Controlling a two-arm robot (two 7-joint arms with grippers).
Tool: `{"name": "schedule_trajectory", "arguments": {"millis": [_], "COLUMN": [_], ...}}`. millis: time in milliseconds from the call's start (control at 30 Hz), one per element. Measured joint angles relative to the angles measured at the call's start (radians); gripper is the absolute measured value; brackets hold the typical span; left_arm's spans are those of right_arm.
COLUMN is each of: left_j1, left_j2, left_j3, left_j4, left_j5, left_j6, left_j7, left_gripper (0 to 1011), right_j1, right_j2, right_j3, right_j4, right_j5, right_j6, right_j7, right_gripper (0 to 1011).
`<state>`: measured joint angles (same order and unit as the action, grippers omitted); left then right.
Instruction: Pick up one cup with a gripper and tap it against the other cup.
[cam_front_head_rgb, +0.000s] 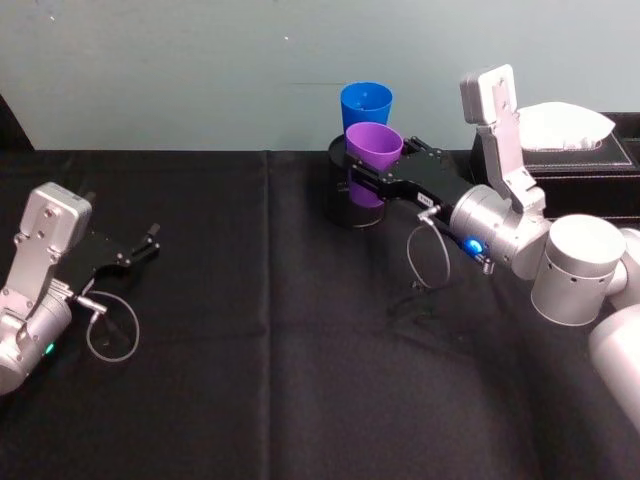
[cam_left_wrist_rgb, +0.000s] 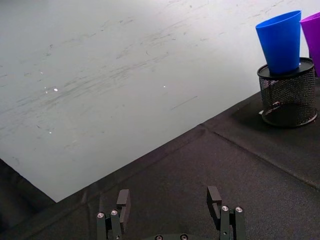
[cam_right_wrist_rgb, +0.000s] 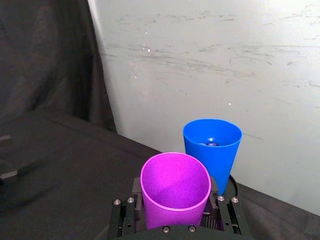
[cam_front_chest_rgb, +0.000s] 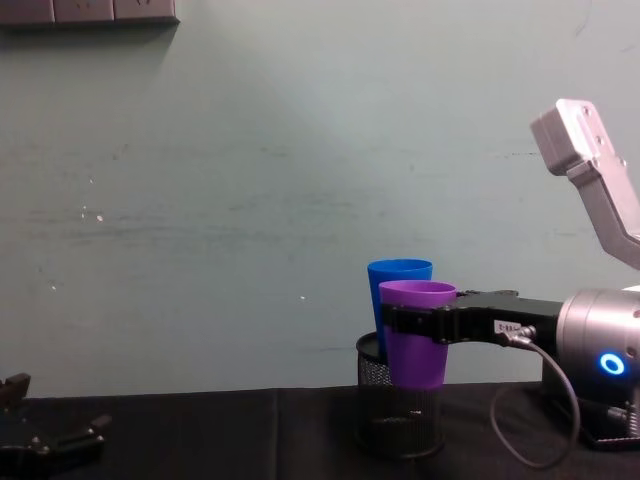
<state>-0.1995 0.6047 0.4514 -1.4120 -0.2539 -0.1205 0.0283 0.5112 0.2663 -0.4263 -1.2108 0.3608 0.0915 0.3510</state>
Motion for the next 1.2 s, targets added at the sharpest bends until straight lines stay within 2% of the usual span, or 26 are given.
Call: {"name": "schedule_trajectory", "arguments": {"millis": [433, 933, 1200], "left_j1": [0.000, 0.000, 0.000], "left_j2": [0.000, 0.000, 0.000], "left_j3": [0.000, 0.000, 0.000], "left_j4": [0.000, 0.000, 0.000], "left_j5": [0.000, 0.000, 0.000], "left_j6": [0.000, 0.000, 0.000], "left_j7": [0.000, 0.000, 0.000], "left_gripper": [1005, 1005, 1005], "right_j1": [0.040, 0.097, 0.106], "right_j2": [-0.041, -0.080, -0.091], "right_j3": [0.019, 0.026, 0.033], "right_j4": [0.067, 0.149, 0.164], "right_j5": [-0.029, -0.061, -0.069], "right_j6": [-0.022, -0.046, -0.049], "right_j7": [0.018, 0.031, 0.032], "right_gripper": [734, 733, 734]}}
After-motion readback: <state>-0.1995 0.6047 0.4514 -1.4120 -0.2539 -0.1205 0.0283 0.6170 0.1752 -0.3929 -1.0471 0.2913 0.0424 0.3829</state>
